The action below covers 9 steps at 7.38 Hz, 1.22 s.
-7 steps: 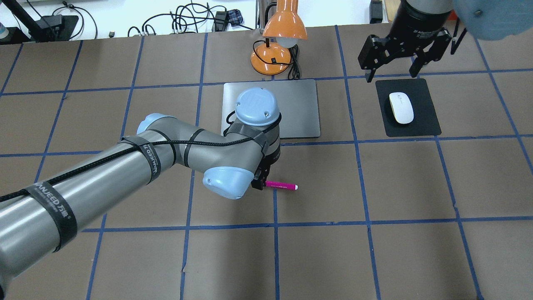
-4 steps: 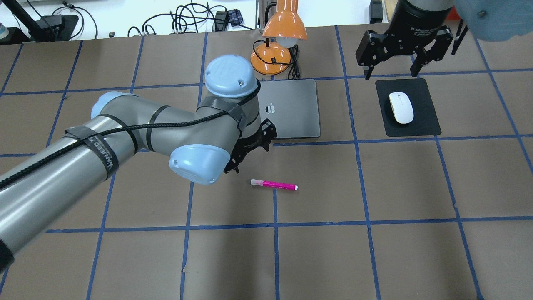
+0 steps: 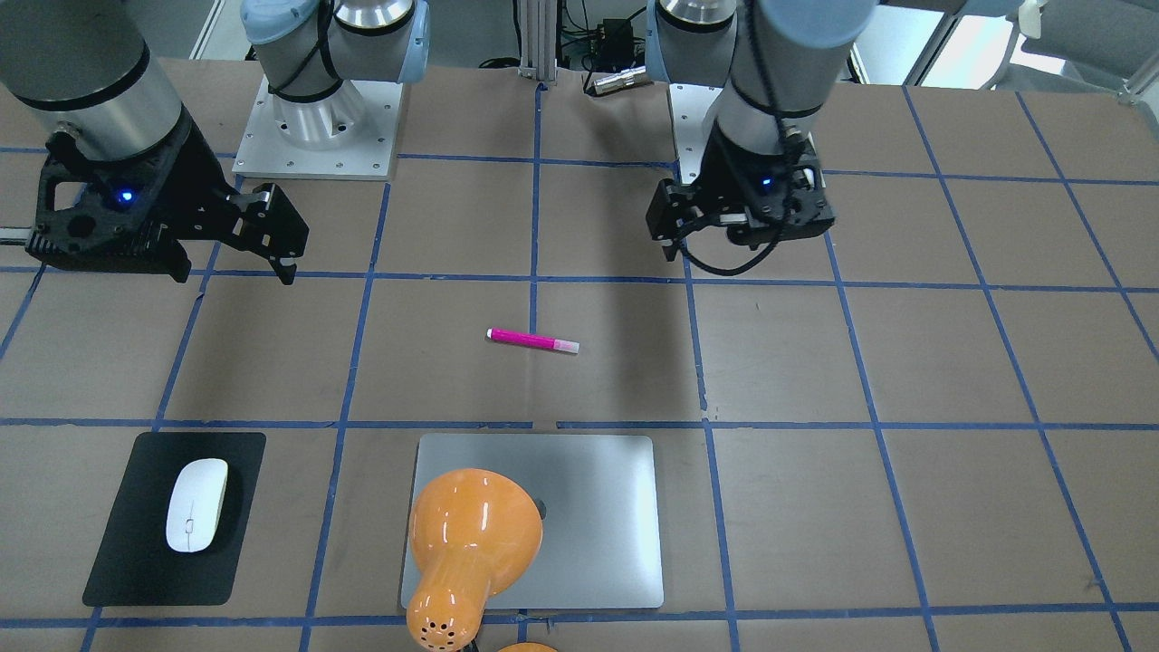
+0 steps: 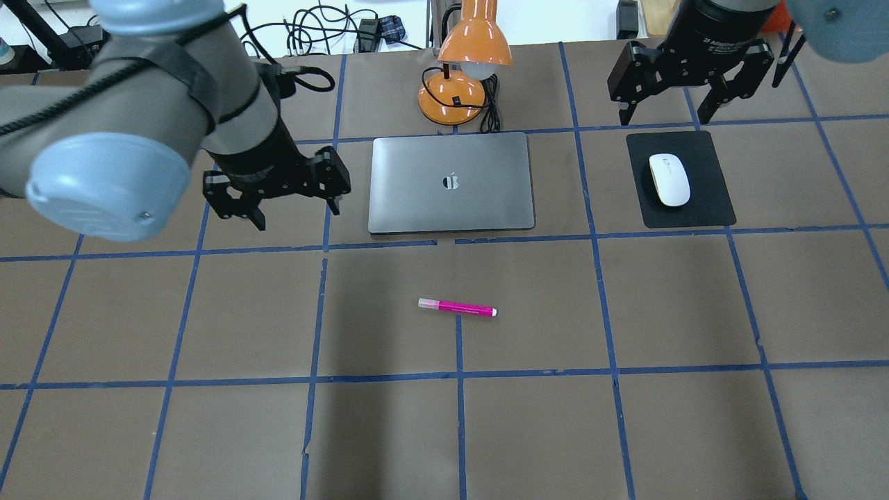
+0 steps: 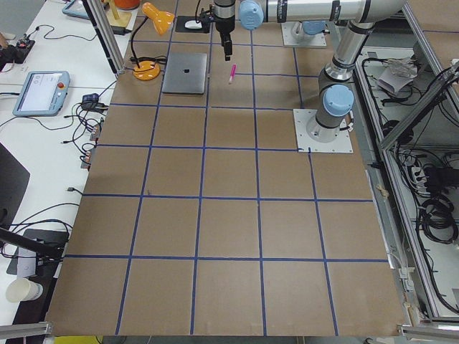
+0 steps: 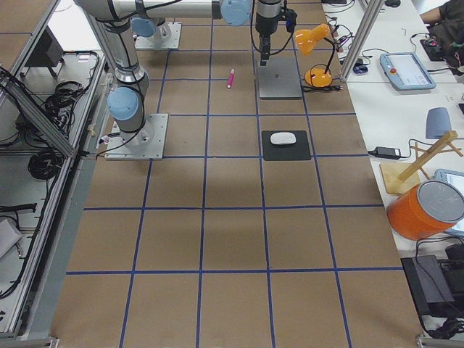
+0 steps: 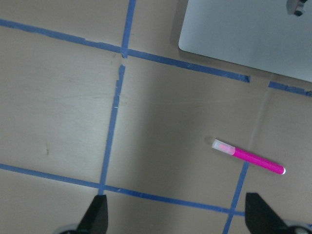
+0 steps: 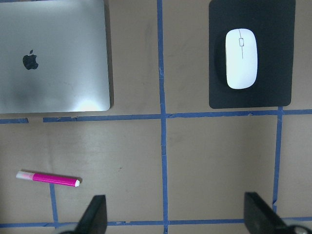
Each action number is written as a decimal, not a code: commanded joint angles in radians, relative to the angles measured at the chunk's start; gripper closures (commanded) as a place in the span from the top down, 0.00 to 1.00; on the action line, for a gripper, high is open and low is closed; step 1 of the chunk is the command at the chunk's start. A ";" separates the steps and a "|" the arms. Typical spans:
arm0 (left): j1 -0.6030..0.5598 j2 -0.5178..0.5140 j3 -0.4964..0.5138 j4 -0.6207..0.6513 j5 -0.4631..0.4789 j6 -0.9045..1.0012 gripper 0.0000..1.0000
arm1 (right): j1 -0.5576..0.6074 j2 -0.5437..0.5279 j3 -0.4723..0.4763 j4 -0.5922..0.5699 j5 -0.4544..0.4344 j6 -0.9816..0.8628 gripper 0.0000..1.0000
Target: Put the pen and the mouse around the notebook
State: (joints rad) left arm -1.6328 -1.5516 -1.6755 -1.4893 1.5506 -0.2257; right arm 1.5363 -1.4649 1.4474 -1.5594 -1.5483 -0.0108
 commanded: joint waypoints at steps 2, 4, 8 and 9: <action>0.090 0.011 0.103 -0.117 -0.014 0.121 1.00 | 0.001 0.000 0.004 0.004 0.001 0.000 1.00; 0.090 0.016 0.108 -0.117 -0.018 0.114 1.00 | 0.001 0.000 0.004 -0.002 0.001 0.000 1.00; 0.091 0.016 0.114 -0.123 -0.014 0.112 1.00 | -0.001 0.000 -0.001 -0.004 0.001 -0.009 1.00; 0.093 0.016 0.117 -0.123 -0.014 0.112 1.00 | -0.001 0.001 -0.001 -0.004 -0.001 -0.009 1.00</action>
State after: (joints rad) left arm -1.5413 -1.5361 -1.5618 -1.6115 1.5364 -0.1133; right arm 1.5356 -1.4645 1.4471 -1.5629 -1.5483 -0.0191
